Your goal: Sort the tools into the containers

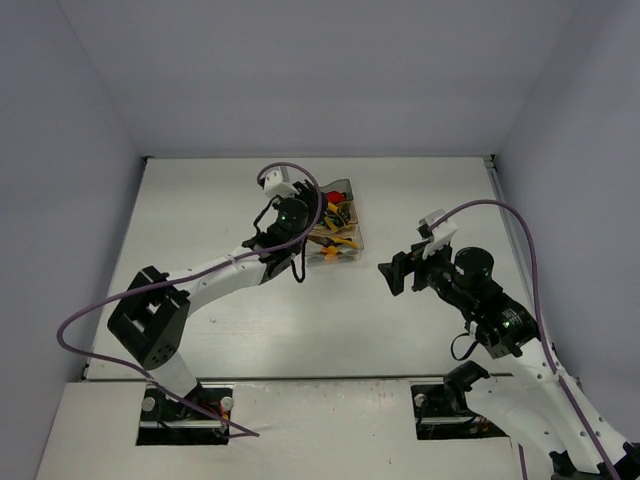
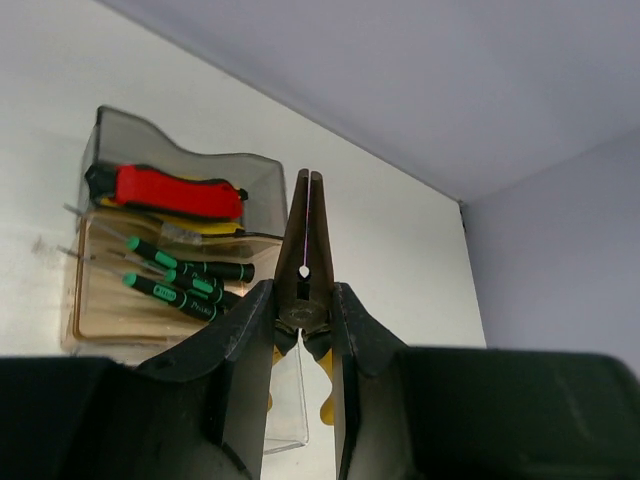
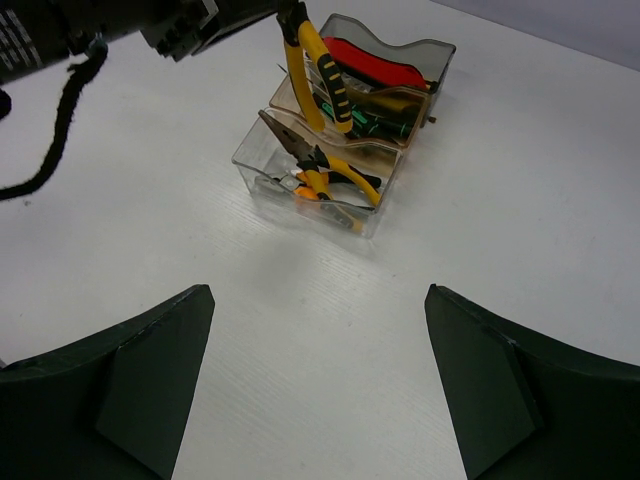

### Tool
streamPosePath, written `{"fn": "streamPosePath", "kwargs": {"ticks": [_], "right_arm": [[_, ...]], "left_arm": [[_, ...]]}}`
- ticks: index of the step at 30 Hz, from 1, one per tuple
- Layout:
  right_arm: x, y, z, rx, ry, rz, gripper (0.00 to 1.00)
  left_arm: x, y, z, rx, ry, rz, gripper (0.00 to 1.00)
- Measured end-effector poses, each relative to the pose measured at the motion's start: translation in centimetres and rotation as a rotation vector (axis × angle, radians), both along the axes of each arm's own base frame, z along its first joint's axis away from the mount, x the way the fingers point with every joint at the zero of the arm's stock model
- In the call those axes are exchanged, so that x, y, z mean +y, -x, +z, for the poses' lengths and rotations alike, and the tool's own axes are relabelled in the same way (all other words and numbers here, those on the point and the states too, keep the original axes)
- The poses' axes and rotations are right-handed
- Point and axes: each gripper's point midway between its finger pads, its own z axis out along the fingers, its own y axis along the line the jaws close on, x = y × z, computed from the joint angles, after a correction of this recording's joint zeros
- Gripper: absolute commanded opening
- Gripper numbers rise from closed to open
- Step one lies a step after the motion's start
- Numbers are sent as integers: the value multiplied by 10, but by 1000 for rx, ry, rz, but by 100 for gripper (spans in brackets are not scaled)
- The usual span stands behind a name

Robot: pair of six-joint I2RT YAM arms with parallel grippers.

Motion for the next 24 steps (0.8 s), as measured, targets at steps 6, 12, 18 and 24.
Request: {"fn": "streamPosePath", "kwargs": {"ticks": [6, 12, 18, 24], "right_arm": [[-2, 4, 2, -9, -17, -6, 85], [-5, 9, -3, -5, -22, -8, 85], [-6, 11, 0, -18, -30, -7, 85], [-6, 12, 2, -24, -34, -7, 86]], "left_arm": [[-2, 10, -27, 85, 105, 185, 0], [-10, 12, -59, 124, 106, 297, 0], [-9, 13, -80, 134, 132, 376, 0], [-6, 12, -94, 132, 156, 441, 0]]}}
